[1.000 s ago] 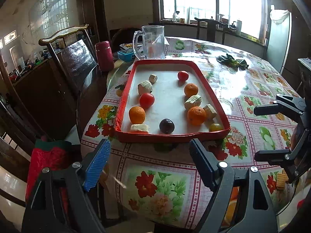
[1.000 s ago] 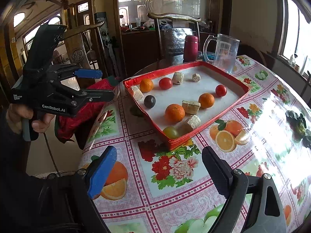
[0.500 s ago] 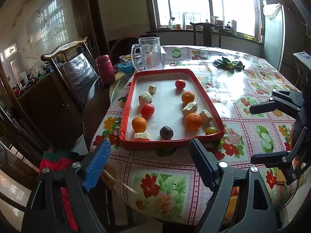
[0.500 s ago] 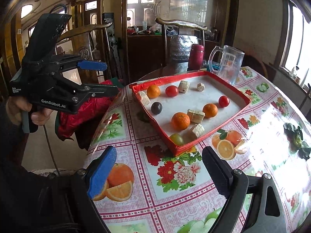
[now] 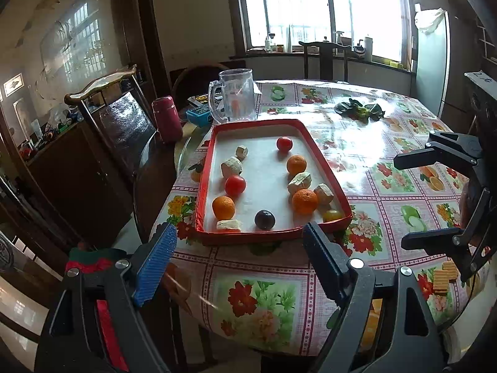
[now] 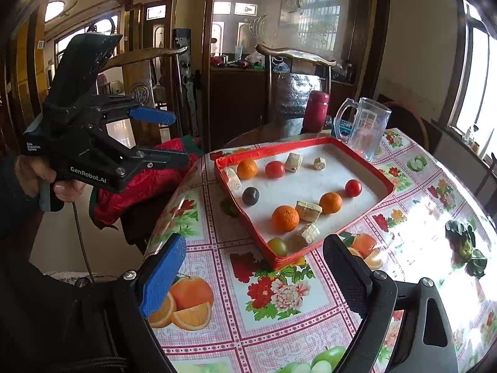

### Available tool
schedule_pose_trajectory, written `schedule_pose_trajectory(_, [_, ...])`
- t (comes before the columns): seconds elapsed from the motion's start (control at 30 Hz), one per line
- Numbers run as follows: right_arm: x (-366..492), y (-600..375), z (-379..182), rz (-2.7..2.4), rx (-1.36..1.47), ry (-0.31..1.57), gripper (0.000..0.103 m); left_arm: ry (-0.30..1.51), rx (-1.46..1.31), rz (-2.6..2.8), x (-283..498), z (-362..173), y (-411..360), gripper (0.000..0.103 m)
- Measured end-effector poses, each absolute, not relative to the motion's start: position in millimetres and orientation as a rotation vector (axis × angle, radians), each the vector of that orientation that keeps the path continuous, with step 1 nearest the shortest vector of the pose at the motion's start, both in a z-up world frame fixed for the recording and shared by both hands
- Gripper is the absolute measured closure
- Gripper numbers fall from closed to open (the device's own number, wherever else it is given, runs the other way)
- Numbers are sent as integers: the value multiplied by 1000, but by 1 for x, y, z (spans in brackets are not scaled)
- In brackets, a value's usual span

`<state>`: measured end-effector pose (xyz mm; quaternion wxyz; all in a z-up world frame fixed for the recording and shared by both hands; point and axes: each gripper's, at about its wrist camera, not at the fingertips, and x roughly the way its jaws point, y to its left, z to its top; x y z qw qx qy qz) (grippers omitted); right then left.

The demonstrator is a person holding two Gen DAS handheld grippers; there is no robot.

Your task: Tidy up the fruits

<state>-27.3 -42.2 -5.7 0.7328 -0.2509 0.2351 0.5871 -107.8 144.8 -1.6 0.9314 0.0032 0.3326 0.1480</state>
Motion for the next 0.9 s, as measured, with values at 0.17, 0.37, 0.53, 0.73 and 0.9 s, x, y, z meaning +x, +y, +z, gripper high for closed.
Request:
schedule_pose_trajectory(0.17, [-28, -40, -3, 1301, -538, 513, 11, 667, -16, 286, -110, 1, 146, 20])
schedule_pose_trajectory(0.37, [-32, -36, -3, 1310, -547, 498, 11, 648, -9, 294, -109, 3, 146, 19])
schedule_pose_trajectory(0.53, [-31, -31, -5, 1324, -542, 505, 11, 658, -36, 297, -108, 1, 150, 20])
schedule_pose_trajectory(0.73, [-28, -25, -6, 1333, -543, 515, 11, 676, -62, 321, -106, -1, 159, 20])
schedule_pose_trajectory(0.9, [-25, -24, -9, 1333, -526, 533, 11, 681, -68, 336, -107, -2, 162, 20])
